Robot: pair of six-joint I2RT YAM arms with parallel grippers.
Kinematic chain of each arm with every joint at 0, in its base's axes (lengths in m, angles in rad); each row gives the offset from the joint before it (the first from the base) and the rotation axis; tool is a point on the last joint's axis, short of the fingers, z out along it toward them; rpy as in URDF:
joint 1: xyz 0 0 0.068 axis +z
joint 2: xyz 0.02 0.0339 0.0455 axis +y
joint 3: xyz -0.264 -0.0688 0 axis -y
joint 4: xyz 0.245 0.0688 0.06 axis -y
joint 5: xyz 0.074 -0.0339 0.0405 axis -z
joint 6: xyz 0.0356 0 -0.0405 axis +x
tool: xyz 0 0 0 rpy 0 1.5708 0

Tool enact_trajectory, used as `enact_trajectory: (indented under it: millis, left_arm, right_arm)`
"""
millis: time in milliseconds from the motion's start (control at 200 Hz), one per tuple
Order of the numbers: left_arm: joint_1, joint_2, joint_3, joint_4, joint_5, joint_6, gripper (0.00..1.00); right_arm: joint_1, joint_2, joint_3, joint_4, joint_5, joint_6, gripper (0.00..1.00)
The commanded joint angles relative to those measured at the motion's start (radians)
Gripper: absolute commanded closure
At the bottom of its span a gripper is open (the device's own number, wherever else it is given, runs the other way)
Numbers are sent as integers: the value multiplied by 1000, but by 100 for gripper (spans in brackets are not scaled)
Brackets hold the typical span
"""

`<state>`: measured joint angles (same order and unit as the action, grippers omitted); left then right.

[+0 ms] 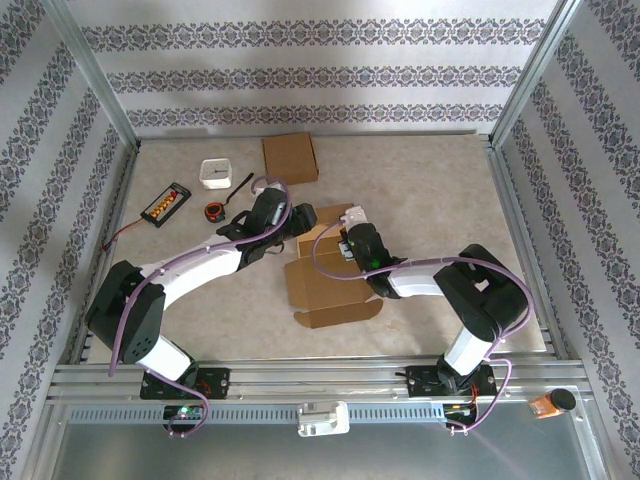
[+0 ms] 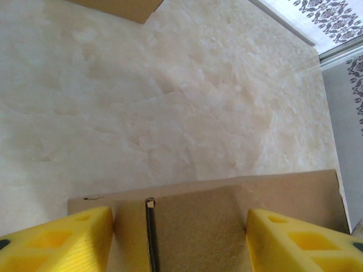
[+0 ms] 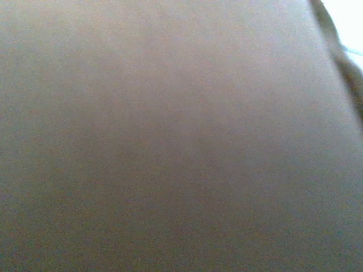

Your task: Fold the paper box

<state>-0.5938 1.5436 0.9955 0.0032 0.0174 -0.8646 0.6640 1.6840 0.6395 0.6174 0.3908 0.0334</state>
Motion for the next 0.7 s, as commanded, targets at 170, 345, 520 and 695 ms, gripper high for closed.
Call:
enact_trajectory:
  millis: [170,345,520,695]
  left_arm:
    - [-6,13,43,-28,34,27,38]
    - [-6,11,39,-25,39,22,38]
    - [-6,-4,48,-24,42,21,36]
    - [-6,-101,32,3,-13,79,18]
  right_arm:
    - [-17,-54,40,-26,-61,-12,73]
    - [-30,0,76,-25,-109,-8,94]
    - [-44,7,69,-16,-120,-4,100]
    - [-71,-99,51,-68,-213,-66,100]
